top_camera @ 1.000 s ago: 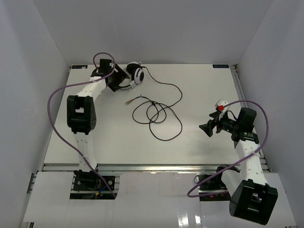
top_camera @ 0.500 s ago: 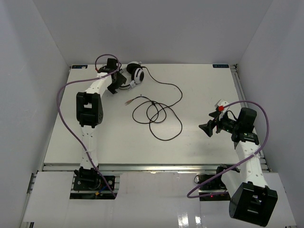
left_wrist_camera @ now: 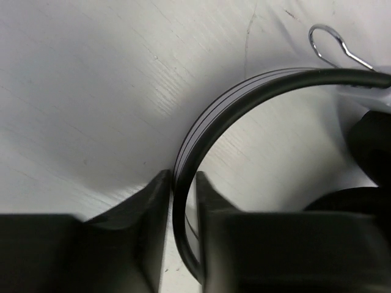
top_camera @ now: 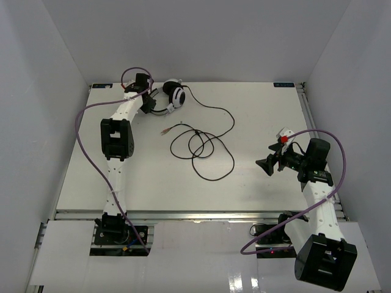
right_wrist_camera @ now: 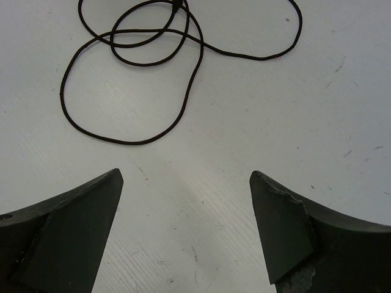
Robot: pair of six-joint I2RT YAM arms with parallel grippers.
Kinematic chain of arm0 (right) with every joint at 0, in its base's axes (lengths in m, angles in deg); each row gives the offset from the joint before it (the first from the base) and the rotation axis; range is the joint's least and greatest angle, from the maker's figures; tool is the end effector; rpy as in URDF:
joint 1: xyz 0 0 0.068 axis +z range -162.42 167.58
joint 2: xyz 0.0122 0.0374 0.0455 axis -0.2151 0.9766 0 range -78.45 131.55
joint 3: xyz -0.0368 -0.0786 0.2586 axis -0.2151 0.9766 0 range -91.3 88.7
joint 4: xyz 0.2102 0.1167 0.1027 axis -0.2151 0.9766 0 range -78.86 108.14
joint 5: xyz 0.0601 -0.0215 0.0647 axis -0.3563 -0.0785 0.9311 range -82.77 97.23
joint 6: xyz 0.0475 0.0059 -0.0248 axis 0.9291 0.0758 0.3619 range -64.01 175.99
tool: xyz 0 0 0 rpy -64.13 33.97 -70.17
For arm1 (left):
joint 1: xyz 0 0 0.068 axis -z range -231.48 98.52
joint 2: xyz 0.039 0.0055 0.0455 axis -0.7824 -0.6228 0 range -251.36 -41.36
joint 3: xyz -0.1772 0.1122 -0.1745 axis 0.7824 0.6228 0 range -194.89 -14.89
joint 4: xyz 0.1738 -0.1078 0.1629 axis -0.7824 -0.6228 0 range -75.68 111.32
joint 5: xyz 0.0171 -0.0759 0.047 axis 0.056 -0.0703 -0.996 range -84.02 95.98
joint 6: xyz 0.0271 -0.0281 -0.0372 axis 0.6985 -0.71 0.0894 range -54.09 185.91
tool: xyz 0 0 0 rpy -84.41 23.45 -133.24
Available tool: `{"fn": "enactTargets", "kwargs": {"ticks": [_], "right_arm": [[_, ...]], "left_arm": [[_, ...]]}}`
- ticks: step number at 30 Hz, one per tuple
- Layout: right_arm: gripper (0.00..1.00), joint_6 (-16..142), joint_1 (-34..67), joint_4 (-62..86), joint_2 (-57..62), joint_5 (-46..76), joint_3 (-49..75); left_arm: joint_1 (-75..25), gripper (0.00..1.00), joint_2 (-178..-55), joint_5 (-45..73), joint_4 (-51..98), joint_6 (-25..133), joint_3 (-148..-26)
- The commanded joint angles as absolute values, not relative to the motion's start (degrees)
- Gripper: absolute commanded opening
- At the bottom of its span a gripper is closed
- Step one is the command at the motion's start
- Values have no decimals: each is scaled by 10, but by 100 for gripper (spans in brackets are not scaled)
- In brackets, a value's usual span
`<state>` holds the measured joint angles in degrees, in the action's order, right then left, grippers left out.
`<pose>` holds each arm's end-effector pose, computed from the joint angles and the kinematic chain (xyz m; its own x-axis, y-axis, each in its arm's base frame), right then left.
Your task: Wrap the headphones
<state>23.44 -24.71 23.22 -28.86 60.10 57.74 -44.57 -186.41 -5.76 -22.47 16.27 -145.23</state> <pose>0.1841 -0.0111 0.2444 -0.1292 -0.3043 -0.9438 -0.7248 0.6785 -0.1195 0.5423 -0.0583 0.1678 -0.5574 -0.6840 -0.4707 -0.6371 0.7159 -0.2858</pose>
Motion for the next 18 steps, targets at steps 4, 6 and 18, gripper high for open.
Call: {"fn": "enactTargets", "kwargs": {"ticks": [4,6,18], "right_arm": [[91,233,-249,227,-289,607,575],[91,219,-251,232,-289,612,576],[90,68,-141,256,-329,584,553]], "left_arm": [[-451,6,-1830,-27,-182,245,-1407],[-450,0,-1802,-18,-171,269,-1393],[-382,0,-1332,35,-66,401,-1047]]}}
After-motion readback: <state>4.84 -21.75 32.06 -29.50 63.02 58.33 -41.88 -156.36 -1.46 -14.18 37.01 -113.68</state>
